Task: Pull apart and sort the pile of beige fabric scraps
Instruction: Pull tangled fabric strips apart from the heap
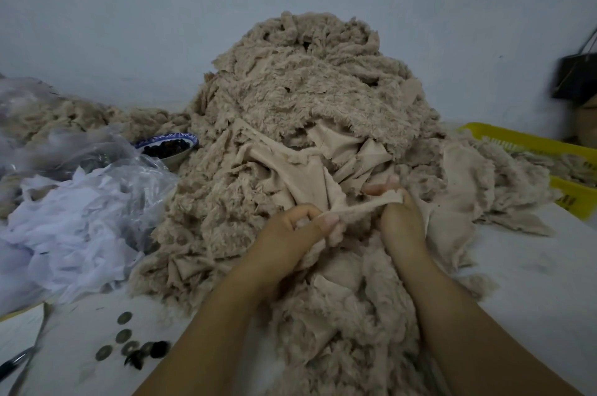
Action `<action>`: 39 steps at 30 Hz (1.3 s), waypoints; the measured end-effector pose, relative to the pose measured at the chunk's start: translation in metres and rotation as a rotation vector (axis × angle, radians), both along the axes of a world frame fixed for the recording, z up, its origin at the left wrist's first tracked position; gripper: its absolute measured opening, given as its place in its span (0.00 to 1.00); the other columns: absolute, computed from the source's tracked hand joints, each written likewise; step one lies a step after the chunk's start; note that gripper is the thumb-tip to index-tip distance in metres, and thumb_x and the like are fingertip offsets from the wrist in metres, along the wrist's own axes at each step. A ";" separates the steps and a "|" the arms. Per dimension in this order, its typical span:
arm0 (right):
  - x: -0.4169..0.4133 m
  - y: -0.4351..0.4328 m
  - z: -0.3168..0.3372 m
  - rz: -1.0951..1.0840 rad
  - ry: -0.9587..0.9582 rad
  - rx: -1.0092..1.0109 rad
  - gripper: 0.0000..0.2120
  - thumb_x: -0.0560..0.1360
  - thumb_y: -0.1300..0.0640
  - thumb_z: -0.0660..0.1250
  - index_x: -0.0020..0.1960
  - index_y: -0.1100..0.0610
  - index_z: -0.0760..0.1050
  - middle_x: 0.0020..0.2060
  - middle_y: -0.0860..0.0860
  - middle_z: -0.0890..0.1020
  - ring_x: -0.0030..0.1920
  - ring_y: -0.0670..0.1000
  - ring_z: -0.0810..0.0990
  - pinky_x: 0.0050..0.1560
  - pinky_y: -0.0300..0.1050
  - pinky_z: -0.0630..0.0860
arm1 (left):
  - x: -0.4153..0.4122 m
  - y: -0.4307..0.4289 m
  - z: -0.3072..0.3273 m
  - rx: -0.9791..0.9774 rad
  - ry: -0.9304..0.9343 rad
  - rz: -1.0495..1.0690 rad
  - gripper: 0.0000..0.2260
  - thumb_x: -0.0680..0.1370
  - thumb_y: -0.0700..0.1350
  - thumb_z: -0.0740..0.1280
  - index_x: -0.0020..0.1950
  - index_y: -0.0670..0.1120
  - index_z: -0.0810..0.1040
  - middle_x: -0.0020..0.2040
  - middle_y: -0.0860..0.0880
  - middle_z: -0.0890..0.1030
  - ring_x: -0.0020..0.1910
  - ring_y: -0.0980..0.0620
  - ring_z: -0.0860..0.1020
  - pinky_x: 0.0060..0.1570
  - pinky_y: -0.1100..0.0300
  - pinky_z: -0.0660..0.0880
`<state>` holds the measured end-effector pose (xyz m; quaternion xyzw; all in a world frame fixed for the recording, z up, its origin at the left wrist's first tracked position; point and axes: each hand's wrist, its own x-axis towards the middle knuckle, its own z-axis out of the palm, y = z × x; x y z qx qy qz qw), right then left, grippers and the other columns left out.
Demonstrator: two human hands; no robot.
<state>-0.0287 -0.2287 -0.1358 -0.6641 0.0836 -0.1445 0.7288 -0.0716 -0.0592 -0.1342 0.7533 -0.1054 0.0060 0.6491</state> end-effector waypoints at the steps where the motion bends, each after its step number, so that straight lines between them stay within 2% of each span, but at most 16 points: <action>1: 0.000 -0.001 0.001 0.018 0.039 0.000 0.19 0.85 0.52 0.56 0.41 0.53 0.79 0.37 0.50 0.81 0.35 0.43 0.79 0.27 0.28 0.71 | -0.002 0.000 0.003 -0.128 0.042 -0.017 0.13 0.71 0.59 0.75 0.37 0.50 0.79 0.37 0.44 0.79 0.35 0.47 0.74 0.37 0.56 0.72; 4: -0.003 -0.003 0.003 0.097 -0.003 -0.135 0.09 0.78 0.54 0.65 0.39 0.48 0.79 0.34 0.45 0.82 0.34 0.42 0.79 0.29 0.32 0.71 | -0.001 0.008 0.011 -0.599 0.105 -0.093 0.11 0.73 0.51 0.74 0.46 0.43 0.85 0.48 0.41 0.85 0.48 0.45 0.84 0.45 0.57 0.81; 7: -0.012 0.001 0.004 0.358 -0.070 -0.239 0.08 0.75 0.53 0.68 0.41 0.40 0.81 0.29 0.39 0.81 0.29 0.35 0.77 0.29 0.27 0.70 | 0.000 0.014 0.013 -0.663 0.085 -0.029 0.13 0.73 0.49 0.70 0.51 0.41 0.85 0.55 0.39 0.85 0.55 0.43 0.83 0.50 0.55 0.82; 9: -0.019 0.008 0.003 0.676 -0.036 -0.017 0.05 0.73 0.49 0.69 0.46 0.43 0.84 0.38 0.43 0.85 0.40 0.41 0.83 0.39 0.33 0.77 | 0.000 0.009 0.008 -0.510 0.060 -0.003 0.10 0.74 0.50 0.72 0.46 0.42 0.83 0.46 0.41 0.85 0.46 0.46 0.83 0.45 0.56 0.82; 12: -0.018 0.011 0.004 0.738 0.058 0.216 0.26 0.72 0.35 0.65 0.56 0.55 0.84 0.56 0.57 0.84 0.58 0.55 0.83 0.58 0.49 0.79 | -0.001 -0.001 0.000 -0.063 -0.130 0.004 0.15 0.75 0.53 0.70 0.34 0.45 0.77 0.38 0.51 0.78 0.39 0.55 0.77 0.44 0.61 0.74; 14: -0.016 0.010 0.004 0.653 0.068 0.150 0.26 0.72 0.34 0.66 0.54 0.54 0.83 0.53 0.55 0.85 0.54 0.52 0.85 0.53 0.47 0.81 | -0.001 -0.007 -0.004 0.161 -0.237 -0.078 0.15 0.77 0.52 0.68 0.32 0.48 0.76 0.36 0.57 0.76 0.38 0.58 0.75 0.43 0.64 0.72; 16: -0.015 0.013 0.003 0.578 0.042 0.048 0.13 0.73 0.44 0.70 0.46 0.54 0.80 0.40 0.52 0.84 0.39 0.48 0.84 0.38 0.39 0.79 | -0.001 -0.010 -0.008 0.241 -0.266 -0.153 0.15 0.79 0.50 0.67 0.33 0.49 0.78 0.37 0.57 0.77 0.37 0.57 0.76 0.42 0.66 0.72; 18: -0.013 0.015 0.001 0.468 0.038 0.034 0.07 0.77 0.51 0.69 0.42 0.53 0.77 0.34 0.50 0.82 0.36 0.48 0.80 0.36 0.39 0.77 | 0.000 -0.009 -0.008 0.171 -0.193 -0.068 0.16 0.80 0.52 0.65 0.35 0.48 0.80 0.39 0.53 0.80 0.39 0.54 0.79 0.42 0.66 0.75; 22: -0.011 0.014 0.009 0.378 0.062 0.340 0.10 0.78 0.50 0.68 0.48 0.56 0.84 0.45 0.54 0.87 0.46 0.53 0.87 0.45 0.47 0.82 | 0.008 -0.002 -0.010 -0.064 0.071 0.220 0.14 0.80 0.57 0.65 0.44 0.49 0.84 0.45 0.45 0.85 0.46 0.52 0.82 0.49 0.60 0.77; 25: -0.017 0.020 0.005 0.533 -0.007 0.306 0.10 0.79 0.52 0.67 0.46 0.55 0.85 0.46 0.56 0.86 0.46 0.54 0.86 0.47 0.47 0.82 | 0.010 0.000 -0.010 -0.377 0.246 0.044 0.20 0.77 0.62 0.68 0.59 0.48 0.83 0.56 0.47 0.85 0.58 0.48 0.83 0.53 0.56 0.80; 28: -0.021 0.024 0.005 0.631 -0.019 0.267 0.17 0.79 0.53 0.66 0.32 0.48 0.82 0.34 0.48 0.83 0.35 0.46 0.82 0.41 0.42 0.78 | 0.013 0.006 -0.004 -0.706 0.379 -0.057 0.24 0.77 0.59 0.68 0.66 0.44 0.80 0.63 0.41 0.81 0.62 0.43 0.81 0.54 0.52 0.81; 30: -0.021 0.022 0.008 0.637 -0.023 0.294 0.17 0.76 0.50 0.68 0.29 0.48 0.79 0.30 0.46 0.81 0.33 0.45 0.80 0.38 0.39 0.78 | 0.016 0.011 -0.001 -0.793 0.423 -0.086 0.20 0.77 0.55 0.70 0.59 0.41 0.84 0.58 0.39 0.83 0.56 0.44 0.83 0.53 0.51 0.81; 32: -0.022 0.019 0.011 0.594 -0.070 0.251 0.14 0.68 0.42 0.70 0.28 0.48 0.77 0.29 0.44 0.79 0.32 0.43 0.79 0.35 0.36 0.76 | 0.016 0.011 -0.002 -0.784 0.430 -0.081 0.11 0.75 0.51 0.72 0.43 0.42 0.83 0.40 0.43 0.81 0.39 0.49 0.80 0.46 0.55 0.78; 34: -0.020 0.014 0.010 0.514 -0.108 0.181 0.11 0.67 0.40 0.71 0.32 0.46 0.79 0.33 0.44 0.82 0.36 0.43 0.81 0.37 0.37 0.77 | 0.015 0.011 -0.001 -0.834 0.391 -0.042 0.09 0.74 0.47 0.71 0.37 0.45 0.79 0.30 0.48 0.74 0.29 0.54 0.74 0.39 0.59 0.75; 37: -0.009 0.007 0.006 0.292 -0.081 0.115 0.07 0.76 0.49 0.71 0.40 0.43 0.81 0.44 0.47 0.85 0.47 0.49 0.82 0.49 0.46 0.78 | 0.017 0.018 0.002 -0.958 0.295 0.058 0.17 0.77 0.48 0.67 0.29 0.47 0.73 0.24 0.52 0.71 0.23 0.57 0.70 0.29 0.64 0.72; 39: -0.002 0.002 0.004 0.148 -0.060 0.100 0.08 0.79 0.54 0.68 0.43 0.44 0.80 0.46 0.47 0.83 0.46 0.47 0.81 0.46 0.45 0.76 | 0.017 0.024 0.004 -0.974 0.232 0.138 0.19 0.79 0.49 0.65 0.28 0.48 0.71 0.25 0.52 0.69 0.24 0.57 0.68 0.28 0.64 0.70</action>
